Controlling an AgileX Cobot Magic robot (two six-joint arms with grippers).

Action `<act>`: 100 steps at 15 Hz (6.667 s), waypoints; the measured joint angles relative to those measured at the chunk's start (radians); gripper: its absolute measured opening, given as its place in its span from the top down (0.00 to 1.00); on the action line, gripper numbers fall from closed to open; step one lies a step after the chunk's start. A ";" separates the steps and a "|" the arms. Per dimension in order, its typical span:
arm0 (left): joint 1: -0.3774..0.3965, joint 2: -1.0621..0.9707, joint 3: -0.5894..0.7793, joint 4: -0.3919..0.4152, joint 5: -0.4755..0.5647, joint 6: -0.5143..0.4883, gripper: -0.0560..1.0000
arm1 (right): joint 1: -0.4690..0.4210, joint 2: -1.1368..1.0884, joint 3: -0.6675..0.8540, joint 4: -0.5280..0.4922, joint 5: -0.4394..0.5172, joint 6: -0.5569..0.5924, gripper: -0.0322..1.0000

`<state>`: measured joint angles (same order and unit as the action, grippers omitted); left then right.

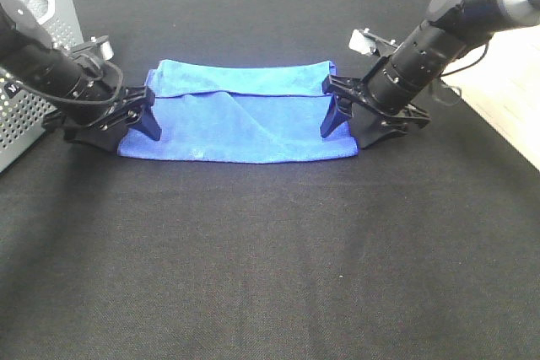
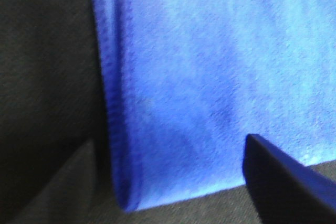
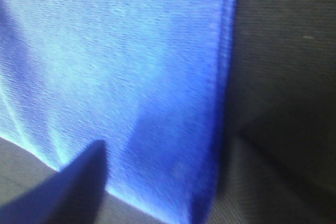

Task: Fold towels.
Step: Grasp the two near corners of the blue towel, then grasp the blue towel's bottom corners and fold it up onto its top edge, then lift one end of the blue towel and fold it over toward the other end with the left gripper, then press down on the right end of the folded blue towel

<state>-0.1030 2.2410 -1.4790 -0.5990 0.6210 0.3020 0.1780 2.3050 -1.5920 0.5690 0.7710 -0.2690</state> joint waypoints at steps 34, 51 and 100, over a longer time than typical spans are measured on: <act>-0.070 -0.281 0.160 0.155 0.027 -0.195 0.94 | 0.002 -0.238 0.199 -0.024 -0.091 -0.053 0.97; -0.058 -0.084 0.069 0.090 -0.021 -0.135 0.13 | 0.001 -0.100 0.031 -0.199 -0.018 0.075 0.09; -0.217 -0.052 -0.471 0.446 0.296 -0.585 0.24 | 0.035 -0.288 0.023 0.353 0.296 -0.145 0.08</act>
<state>-0.3200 2.1890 -1.9500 -0.1530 0.9170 -0.2830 0.2130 2.0170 -1.5690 0.9220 1.0670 -0.4140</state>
